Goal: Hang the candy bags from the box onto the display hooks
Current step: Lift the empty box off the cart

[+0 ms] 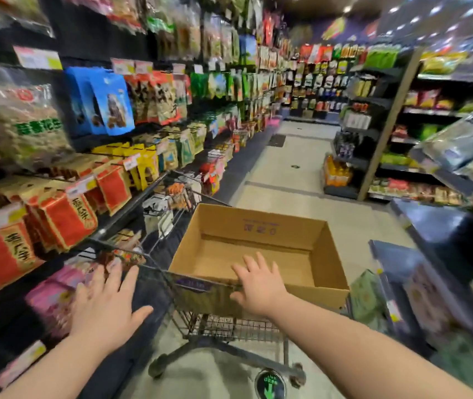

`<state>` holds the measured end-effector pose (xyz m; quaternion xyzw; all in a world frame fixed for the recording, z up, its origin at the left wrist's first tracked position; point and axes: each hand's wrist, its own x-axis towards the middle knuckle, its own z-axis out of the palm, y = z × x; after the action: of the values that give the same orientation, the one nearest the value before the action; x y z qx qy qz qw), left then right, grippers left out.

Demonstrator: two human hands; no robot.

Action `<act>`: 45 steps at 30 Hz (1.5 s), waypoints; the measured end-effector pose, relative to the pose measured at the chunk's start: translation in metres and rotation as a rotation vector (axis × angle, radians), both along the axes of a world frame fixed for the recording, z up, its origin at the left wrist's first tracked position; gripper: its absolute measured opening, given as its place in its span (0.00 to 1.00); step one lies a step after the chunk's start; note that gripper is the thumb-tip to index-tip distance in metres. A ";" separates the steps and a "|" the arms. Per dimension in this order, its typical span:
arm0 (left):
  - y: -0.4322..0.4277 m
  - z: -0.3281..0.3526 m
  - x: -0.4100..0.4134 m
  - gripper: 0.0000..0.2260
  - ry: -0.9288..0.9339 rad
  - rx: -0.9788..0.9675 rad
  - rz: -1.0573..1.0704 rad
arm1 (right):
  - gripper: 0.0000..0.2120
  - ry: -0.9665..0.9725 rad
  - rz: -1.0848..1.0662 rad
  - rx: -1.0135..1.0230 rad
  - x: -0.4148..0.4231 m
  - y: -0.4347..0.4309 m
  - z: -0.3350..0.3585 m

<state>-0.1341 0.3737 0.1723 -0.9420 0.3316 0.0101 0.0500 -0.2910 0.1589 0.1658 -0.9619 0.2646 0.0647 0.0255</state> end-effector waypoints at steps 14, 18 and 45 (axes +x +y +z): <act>-0.240 -0.010 0.020 0.37 0.067 0.034 -0.123 | 0.31 0.063 -0.331 0.046 -0.059 -0.241 -0.026; -0.278 -0.021 0.030 0.37 0.090 0.073 -0.094 | 0.32 0.093 -0.370 0.062 -0.062 -0.285 -0.036; -0.361 -0.157 0.245 0.40 0.552 -0.110 0.401 | 0.43 -0.101 -1.276 0.555 -0.012 -0.414 -0.161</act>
<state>0.1112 0.0128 0.0157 -0.9514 0.1411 0.2565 -0.0953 -0.3027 -0.2549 0.0043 -0.5782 0.7501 0.0577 0.3156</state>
